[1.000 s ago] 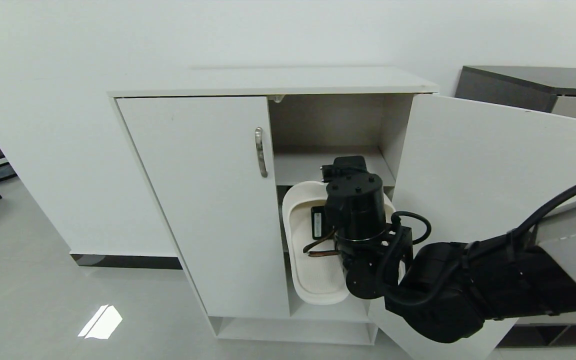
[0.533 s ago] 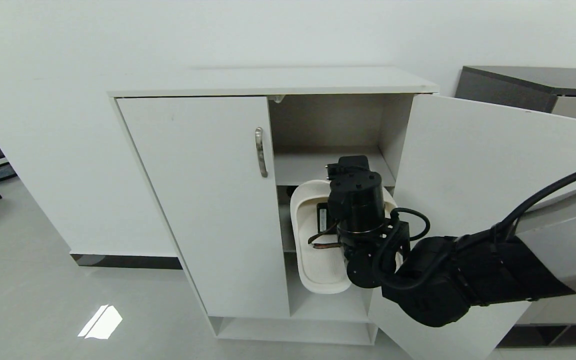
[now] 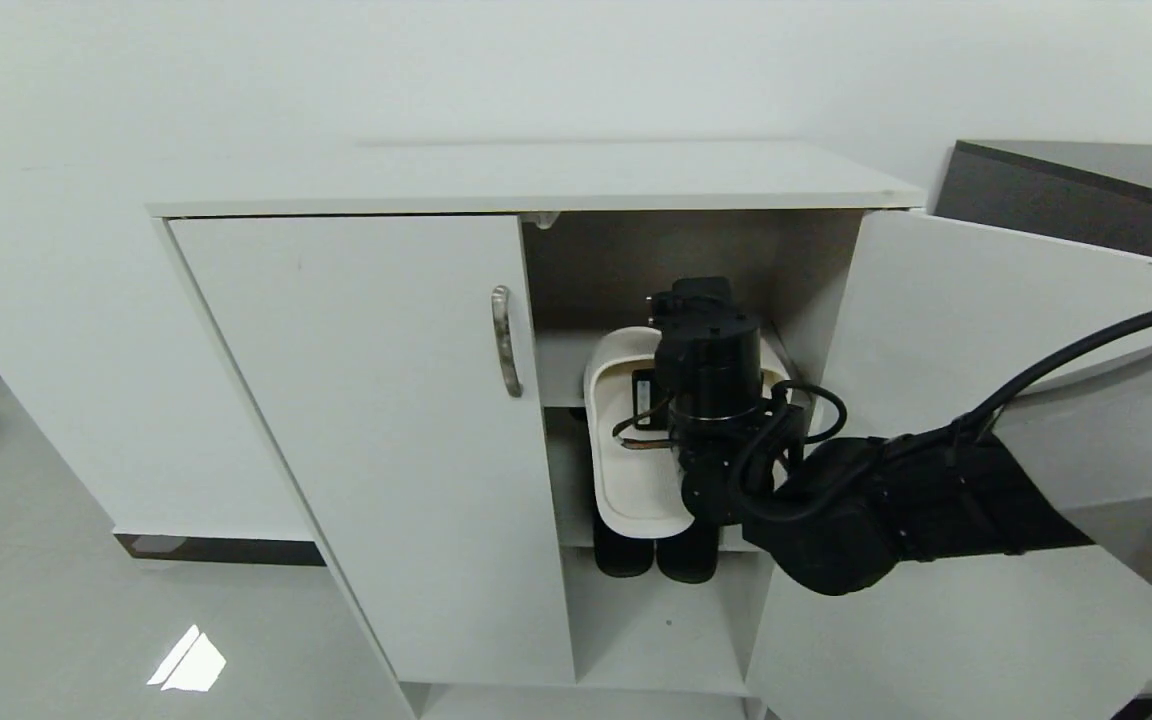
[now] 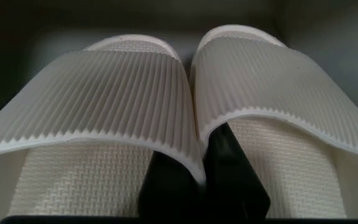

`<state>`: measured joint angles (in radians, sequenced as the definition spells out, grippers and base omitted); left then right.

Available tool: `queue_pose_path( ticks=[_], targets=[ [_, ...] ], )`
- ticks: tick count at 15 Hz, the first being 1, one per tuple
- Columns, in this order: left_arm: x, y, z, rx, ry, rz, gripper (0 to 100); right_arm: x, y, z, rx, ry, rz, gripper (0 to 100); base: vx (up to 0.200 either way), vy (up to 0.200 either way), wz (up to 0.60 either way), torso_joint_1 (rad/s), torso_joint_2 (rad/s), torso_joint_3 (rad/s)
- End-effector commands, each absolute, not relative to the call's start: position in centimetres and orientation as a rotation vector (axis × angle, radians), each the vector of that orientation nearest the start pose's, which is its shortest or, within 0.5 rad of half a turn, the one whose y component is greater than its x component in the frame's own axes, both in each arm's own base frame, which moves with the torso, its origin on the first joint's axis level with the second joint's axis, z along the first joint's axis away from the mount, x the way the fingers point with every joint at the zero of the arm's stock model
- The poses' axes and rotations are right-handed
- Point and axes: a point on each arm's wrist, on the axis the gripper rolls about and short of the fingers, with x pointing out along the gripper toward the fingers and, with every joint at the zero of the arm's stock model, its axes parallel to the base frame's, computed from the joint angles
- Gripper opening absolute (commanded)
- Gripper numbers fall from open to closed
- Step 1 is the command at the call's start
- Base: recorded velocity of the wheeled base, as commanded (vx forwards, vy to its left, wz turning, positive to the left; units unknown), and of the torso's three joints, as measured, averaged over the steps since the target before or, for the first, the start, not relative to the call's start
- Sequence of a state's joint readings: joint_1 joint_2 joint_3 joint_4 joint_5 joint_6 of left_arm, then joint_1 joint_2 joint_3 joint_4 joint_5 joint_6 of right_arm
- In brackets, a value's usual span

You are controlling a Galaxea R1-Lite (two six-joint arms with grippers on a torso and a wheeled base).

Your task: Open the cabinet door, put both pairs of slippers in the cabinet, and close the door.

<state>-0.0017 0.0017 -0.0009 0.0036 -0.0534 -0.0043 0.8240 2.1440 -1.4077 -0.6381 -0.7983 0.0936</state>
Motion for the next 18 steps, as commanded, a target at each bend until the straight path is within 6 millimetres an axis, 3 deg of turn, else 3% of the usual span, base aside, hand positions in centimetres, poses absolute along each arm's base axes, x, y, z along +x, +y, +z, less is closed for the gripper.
queue_pose_path(
  ticks=[1, 5, 11, 18],
  targets=[
    [-2.3, -0.1, 7.6, -0.005, 0.003, -0.055, 0, 32.5, 31.6, 17.4, 0.011, 0.062, 0.007, 0, 0.200, 0.000, 0.00, 0.002, 0.00, 0.002],
    [-2.3, -0.1, 7.6, -0.008, 0.003, -0.055, 0, 35.7, 32.0, 18.2, 0.003, 0.053, -0.026, 0, 0.050, 0.000, 0.00, 0.001, 0.00, 0.001],
    [-2.3, -0.1, 7.6, -0.008, 0.003, -0.055, 0, 38.8, 32.6, 18.4, 0.010, 0.049, -0.040, 0, 0.000, 0.000, 0.00, 0.000, 0.00, 0.000],
    [-2.3, -0.1, 7.6, -0.009, 0.003, -0.055, 0, 40.1, 32.9, 17.0, -0.011, 0.072, -0.051, 0, 0.000, 0.000, 0.00, 0.000, 0.00, 0.000]
  ],
)
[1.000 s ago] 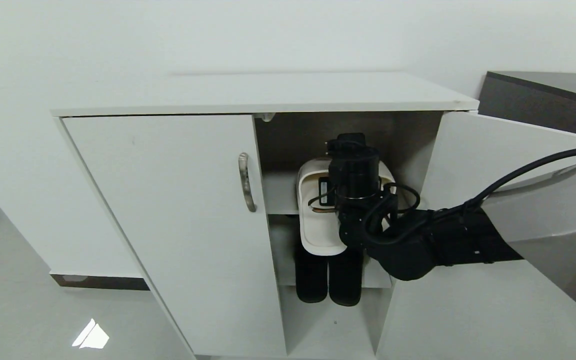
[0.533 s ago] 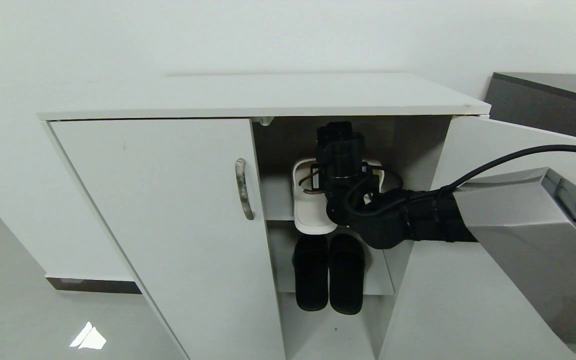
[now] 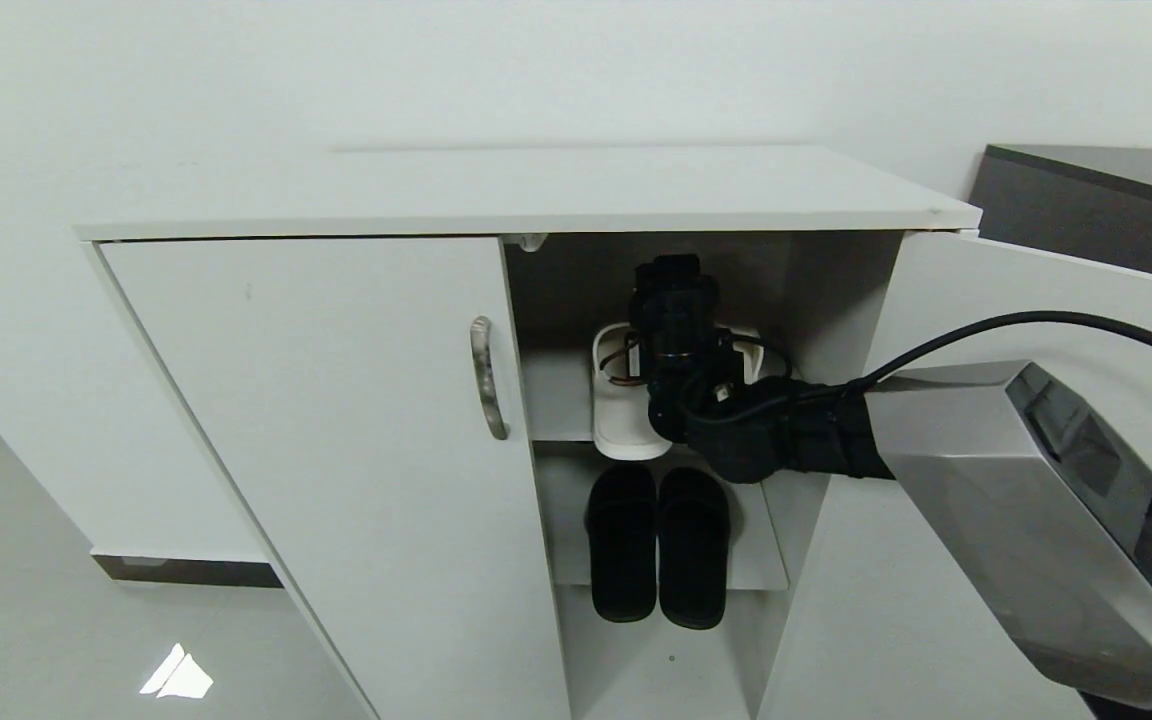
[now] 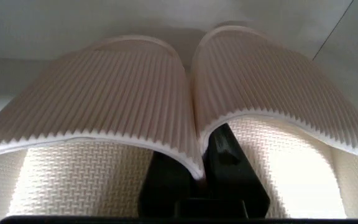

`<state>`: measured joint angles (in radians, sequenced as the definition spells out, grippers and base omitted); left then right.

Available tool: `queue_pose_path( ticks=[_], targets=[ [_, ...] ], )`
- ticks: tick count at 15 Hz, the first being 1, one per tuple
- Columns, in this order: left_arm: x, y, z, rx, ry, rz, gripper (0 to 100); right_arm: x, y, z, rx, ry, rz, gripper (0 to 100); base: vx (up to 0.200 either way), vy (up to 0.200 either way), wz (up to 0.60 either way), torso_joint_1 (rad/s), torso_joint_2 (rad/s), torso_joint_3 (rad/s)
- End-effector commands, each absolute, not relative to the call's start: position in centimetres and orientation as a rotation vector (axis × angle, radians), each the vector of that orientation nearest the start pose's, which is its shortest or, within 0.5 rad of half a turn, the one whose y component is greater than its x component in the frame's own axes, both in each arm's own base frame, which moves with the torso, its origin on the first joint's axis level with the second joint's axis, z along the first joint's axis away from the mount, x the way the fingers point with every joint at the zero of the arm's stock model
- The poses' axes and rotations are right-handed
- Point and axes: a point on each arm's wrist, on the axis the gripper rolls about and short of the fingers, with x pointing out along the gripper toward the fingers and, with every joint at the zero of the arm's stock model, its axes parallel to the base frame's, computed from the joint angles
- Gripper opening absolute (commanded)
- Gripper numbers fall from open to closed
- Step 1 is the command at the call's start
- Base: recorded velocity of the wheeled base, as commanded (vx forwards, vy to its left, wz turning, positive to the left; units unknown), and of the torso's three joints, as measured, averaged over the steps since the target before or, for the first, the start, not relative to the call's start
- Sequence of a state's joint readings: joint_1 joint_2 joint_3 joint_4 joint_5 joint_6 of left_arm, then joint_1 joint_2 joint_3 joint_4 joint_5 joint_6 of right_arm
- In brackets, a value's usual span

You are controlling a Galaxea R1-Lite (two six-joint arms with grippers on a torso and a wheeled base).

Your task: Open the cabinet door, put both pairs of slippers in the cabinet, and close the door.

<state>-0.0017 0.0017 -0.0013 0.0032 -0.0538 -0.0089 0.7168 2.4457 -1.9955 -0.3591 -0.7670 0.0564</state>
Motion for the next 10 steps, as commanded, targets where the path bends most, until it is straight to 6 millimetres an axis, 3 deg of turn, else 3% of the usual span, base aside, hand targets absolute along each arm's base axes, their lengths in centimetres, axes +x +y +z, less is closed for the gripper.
queue_pose_path(
  ticks=[1, 6, 7, 10],
  targets=[
    [-2.28, -0.12, 7.56, -0.009, 0.003, -0.055, 0, 40.18, 33.02, 16.59, -0.015, 0.078, -0.051, 0, 0.000, 0.000, 0.00, 0.000, 0.00, 0.000],
    [-2.28, -0.11, 7.56, -0.009, 0.003, -0.054, 0, 40.27, 32.99, 16.40, -0.017, 0.082, -0.053, 0, 0.000, 0.000, 0.00, 0.000, 0.00, 0.000],
    [-2.28, -0.11, 7.56, -0.011, 0.003, -0.054, 0, 40.27, 32.99, 16.40, -0.017, 0.082, -0.053, 100, 0.000, 0.000, 0.00, 0.000, 0.00, 0.000],
    [-2.28, -0.11, 7.56, -0.011, 0.003, -0.054, 0, 39.64, 33.17, 16.62, 0.006, 0.085, -0.045, 100, 0.000, 0.000, 0.00, 0.000, 0.00, 0.000]
  ],
)
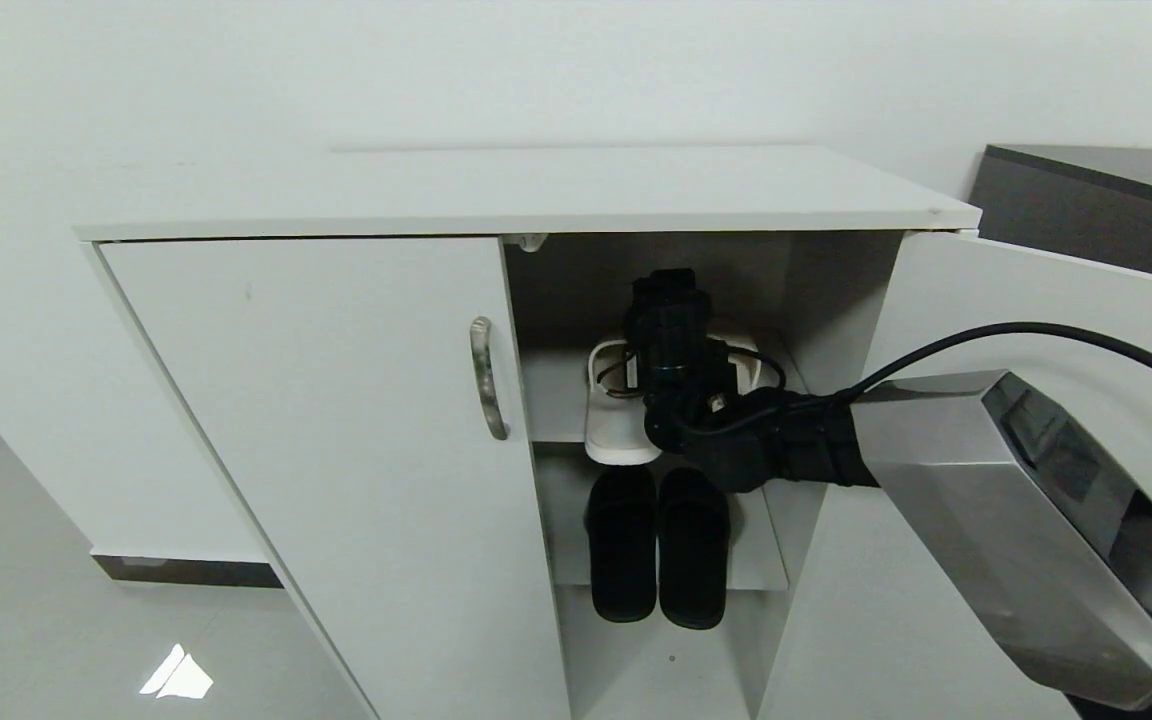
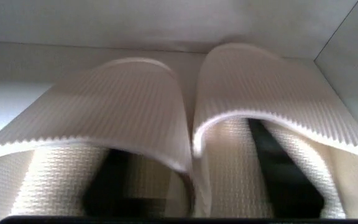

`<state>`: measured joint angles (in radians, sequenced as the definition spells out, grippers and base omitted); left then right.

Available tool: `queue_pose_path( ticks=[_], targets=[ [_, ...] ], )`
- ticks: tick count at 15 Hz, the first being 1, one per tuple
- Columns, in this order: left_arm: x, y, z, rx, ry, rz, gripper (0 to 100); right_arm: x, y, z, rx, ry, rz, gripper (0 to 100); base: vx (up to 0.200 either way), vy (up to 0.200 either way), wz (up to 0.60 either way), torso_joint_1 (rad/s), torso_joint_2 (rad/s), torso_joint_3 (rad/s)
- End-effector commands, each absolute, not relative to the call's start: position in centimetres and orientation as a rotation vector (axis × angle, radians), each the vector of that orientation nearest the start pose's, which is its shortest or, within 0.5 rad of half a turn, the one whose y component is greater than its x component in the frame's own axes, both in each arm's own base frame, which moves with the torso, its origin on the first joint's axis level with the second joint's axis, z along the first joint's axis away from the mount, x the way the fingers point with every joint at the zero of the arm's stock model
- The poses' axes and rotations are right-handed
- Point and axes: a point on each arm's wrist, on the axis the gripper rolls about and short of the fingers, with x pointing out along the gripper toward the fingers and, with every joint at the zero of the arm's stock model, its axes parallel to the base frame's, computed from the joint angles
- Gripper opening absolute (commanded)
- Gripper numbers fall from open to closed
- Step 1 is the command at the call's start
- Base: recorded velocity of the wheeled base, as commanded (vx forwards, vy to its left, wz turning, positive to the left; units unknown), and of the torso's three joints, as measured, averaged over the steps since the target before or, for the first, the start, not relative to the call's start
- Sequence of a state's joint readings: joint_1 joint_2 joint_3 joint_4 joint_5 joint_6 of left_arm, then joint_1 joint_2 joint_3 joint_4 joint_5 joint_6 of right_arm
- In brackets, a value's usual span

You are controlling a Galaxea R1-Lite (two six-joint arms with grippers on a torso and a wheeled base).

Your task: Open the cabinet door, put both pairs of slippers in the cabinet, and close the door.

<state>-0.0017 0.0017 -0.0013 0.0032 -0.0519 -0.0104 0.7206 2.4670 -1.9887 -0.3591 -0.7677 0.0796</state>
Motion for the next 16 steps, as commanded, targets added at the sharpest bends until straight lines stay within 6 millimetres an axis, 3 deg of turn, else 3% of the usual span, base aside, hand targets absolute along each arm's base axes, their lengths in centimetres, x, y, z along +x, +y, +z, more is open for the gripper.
queue_pose_path(
  ticks=[1, 5, 11, 14, 15, 16],
  targets=[
    [-2.3, -0.1, 7.6, -0.011, 0.003, -0.054, 0, 38.9, 33.0, 16.9, 0.007, 0.097, -0.039, 100, 0.000, 0.000, 0.00, 0.000, 0.00, 0.000],
    [-2.3, -0.1, 7.6, -0.012, 0.003, -0.052, 0, 35.1, 32.0, 17.2, 0.012, 0.149, -0.006, 100, 0.000, 0.000, 0.00, 0.000, 0.00, 0.000],
    [-2.3, -0.1, 7.6, -0.011, 0.003, -0.054, 0, 30.2, 30.7, 19.0, 0.084, 0.082, 0.104, 100, 0.000, 0.000, 0.00, 0.000, 0.00, 0.000],
    [-2.3, -0.1, 7.6, -0.011, 0.003, -0.054, 0, 27.7, 30.1, 18.8, 0.084, 0.095, 0.140, 100, -0.200, 0.000, 0.00, 0.002, 0.00, 0.001],
    [-2.3, -0.1, 7.6, -0.011, 0.003, -0.054, 0, 26.9, 29.9, 18.6, 0.086, 0.093, 0.157, 0, -0.200, 0.000, 0.00, 0.007, 0.00, 0.007],
    [-2.3, -0.1, 7.6, -0.011, 0.003, -0.054, 0, 26.2, 29.5, 18.5, 0.087, 0.091, 0.171, 0, -0.200, 0.000, 0.00, -0.002, 0.01, 0.002]
  ],
)
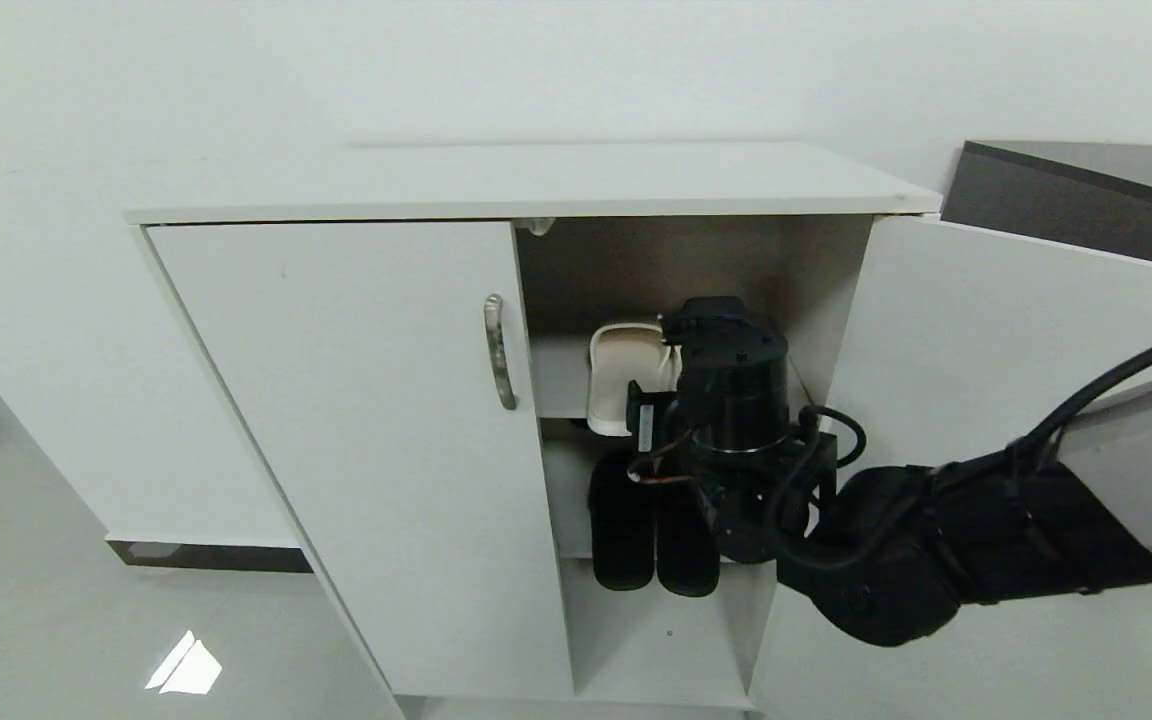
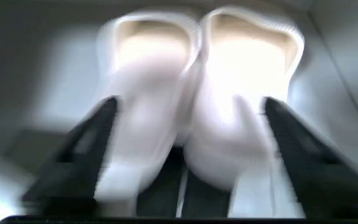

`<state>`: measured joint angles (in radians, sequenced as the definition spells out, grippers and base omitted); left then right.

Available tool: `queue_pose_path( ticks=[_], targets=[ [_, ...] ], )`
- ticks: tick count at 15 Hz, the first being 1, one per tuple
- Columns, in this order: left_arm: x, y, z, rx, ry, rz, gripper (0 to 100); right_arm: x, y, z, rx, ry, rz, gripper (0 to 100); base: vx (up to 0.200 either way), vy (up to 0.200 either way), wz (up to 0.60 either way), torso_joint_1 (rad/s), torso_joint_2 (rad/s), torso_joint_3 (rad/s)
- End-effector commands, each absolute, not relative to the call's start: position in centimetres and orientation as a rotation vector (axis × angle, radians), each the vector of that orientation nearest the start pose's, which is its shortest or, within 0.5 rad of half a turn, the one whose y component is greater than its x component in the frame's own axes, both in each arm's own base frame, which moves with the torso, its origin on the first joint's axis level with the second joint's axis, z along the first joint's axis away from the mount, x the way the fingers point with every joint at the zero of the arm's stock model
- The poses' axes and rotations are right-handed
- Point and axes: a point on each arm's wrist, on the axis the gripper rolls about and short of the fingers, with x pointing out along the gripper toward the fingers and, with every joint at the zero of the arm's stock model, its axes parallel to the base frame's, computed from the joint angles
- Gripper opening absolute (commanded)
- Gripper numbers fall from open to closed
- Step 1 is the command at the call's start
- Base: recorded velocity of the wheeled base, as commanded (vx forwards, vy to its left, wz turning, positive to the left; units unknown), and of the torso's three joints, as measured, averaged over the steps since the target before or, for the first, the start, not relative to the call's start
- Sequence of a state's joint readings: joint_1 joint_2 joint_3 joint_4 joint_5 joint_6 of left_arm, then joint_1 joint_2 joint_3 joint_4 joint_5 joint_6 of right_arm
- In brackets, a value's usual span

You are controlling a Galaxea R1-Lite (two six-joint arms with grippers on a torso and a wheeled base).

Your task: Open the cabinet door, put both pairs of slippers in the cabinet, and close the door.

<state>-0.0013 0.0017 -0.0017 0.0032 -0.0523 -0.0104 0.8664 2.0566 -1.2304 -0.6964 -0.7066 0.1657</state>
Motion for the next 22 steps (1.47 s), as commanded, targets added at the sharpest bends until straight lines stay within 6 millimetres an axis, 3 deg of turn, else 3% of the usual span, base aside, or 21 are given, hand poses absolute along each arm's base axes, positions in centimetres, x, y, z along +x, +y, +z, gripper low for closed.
queue_pose_path(
  ticks=[1, 4, 6, 9, 12, 14, 22],
  targets=[
    [-2.3, -0.1, 7.6, -0.011, 0.003, -0.054, 0, 25.5, 29.1, 18.4, 0.082, 0.094, 0.177, 0, -0.200, 0.000, 0.00, -0.002, 0.01, 0.002],
    [-2.3, -0.1, 7.6, -0.011, 0.003, -0.054, 0, 22.2, 27.2, 18.2, 0.102, 0.087, 0.273, 0, -0.200, 0.000, 0.00, 0.004, 0.00, 0.001],
    [-2.3, -0.1, 7.6, -0.011, 0.003, -0.054, 0, 20.7, 26.0, 17.0, 0.092, 0.111, 0.369, 0, -0.200, 0.000, 0.00, -0.002, 0.00, 0.000],
    [-2.3, -0.1, 7.6, -0.011, 0.003, -0.054, 0, 20.3, 25.5, 16.2, 0.081, 0.131, 0.410, 0, -0.200, 0.000, 0.00, 0.001, 0.00, 0.004],
    [-2.3, -0.1, 7.6, -0.011, 0.003, -0.054, 0, 18.9, 24.1, 15.3, 0.128, 0.104, 0.638, 0, -0.200, 0.000, 0.00, 0.001, 0.00, 0.004],
    [-2.3, -0.1, 7.6, -0.012, 0.003, -0.054, 0, 18.8, 23.1, 14.4, 0.060, 0.091, 0.653, 0, -0.200, 0.000, 0.00, 0.005, 0.01, 0.007],
    [-2.3, -0.1, 7.5, -0.008, 0.005, -0.055, 0, 19.0, 23.1, 13.3, 0.043, 0.093, 0.650, 0, 0.000, 0.000, 0.00, 0.000, 0.00, 0.000]
  ],
)
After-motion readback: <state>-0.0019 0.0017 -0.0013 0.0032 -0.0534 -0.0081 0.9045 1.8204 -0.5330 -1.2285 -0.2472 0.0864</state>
